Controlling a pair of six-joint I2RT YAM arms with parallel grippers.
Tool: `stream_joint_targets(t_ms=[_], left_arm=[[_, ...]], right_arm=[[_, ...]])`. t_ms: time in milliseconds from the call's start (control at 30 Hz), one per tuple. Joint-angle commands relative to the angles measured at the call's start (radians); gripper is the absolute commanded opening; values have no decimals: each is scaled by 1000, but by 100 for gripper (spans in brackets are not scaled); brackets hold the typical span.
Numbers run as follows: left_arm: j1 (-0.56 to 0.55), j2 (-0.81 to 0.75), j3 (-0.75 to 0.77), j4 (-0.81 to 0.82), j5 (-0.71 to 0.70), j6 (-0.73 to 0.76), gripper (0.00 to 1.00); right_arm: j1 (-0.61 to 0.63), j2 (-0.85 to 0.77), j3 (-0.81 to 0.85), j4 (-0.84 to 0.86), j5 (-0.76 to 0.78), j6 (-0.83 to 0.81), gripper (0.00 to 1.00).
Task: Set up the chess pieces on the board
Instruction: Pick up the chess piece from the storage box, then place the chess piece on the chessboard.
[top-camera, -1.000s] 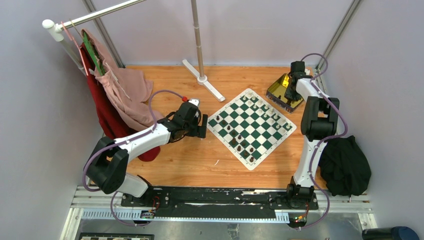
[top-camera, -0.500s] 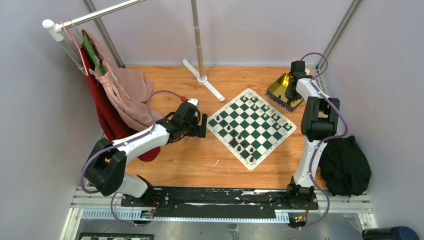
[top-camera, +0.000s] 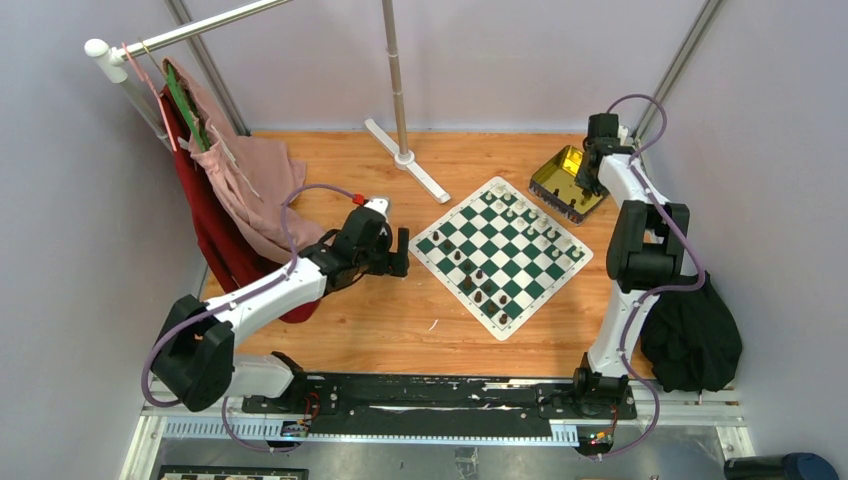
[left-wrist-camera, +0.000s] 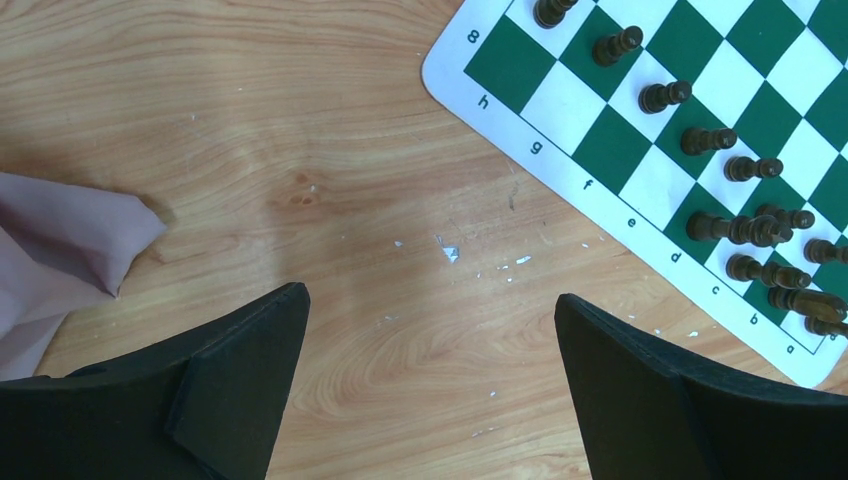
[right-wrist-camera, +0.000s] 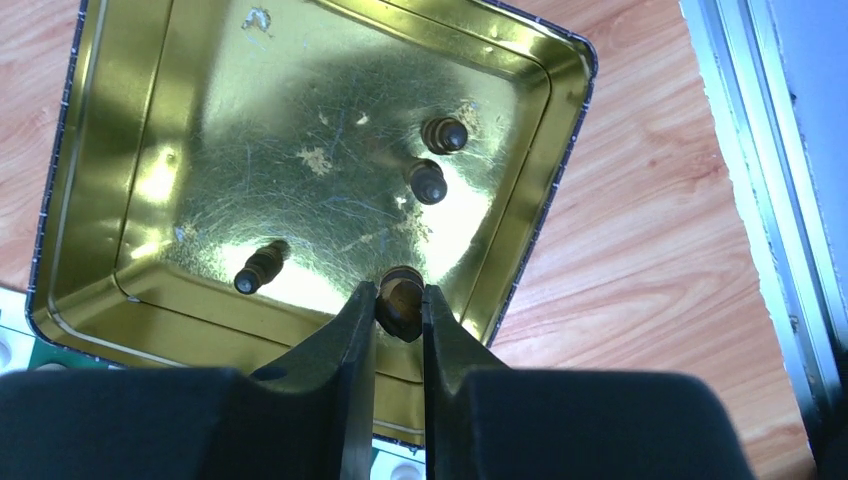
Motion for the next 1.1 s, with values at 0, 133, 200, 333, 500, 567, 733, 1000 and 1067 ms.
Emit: stream_joint_targets(t_ms=[0,133,200,333,500,567,733,1000,1067], left_arm=[[8,-34,-18,-4,-4,-9,100],[7,-48,-18,-18,-4,-11,100],[8,-57,-18,-25,-7,-12,100],[8,-90,-24,-45,-15,-21,100],[8,-187,-72,-60,-30,-46,100],[7,-219,-94,-70,-34,-56,100],[7,-365,-164,-106,-35,-99,100],[6,-468,-203,-139,-42,-121,100],[6,-480,-204,-146,-42,-119,100]], right_arm=[[-14,-39,-42,-7,32,-23,3],[-13,-56,-63,9,21,-32,3],[-7,-70,-65,15,14,-47,3],[39,-106,-57,13,17,-80,2],[151,-157,-54,-18,6,-91,0],[191,-179,-64,-30,8,-95,0],[403,-263,-105,-88,2,-102,0],[644,-302,-133,-157,-7,-74,0],[703,-304,-140,-166,10,-64,0]])
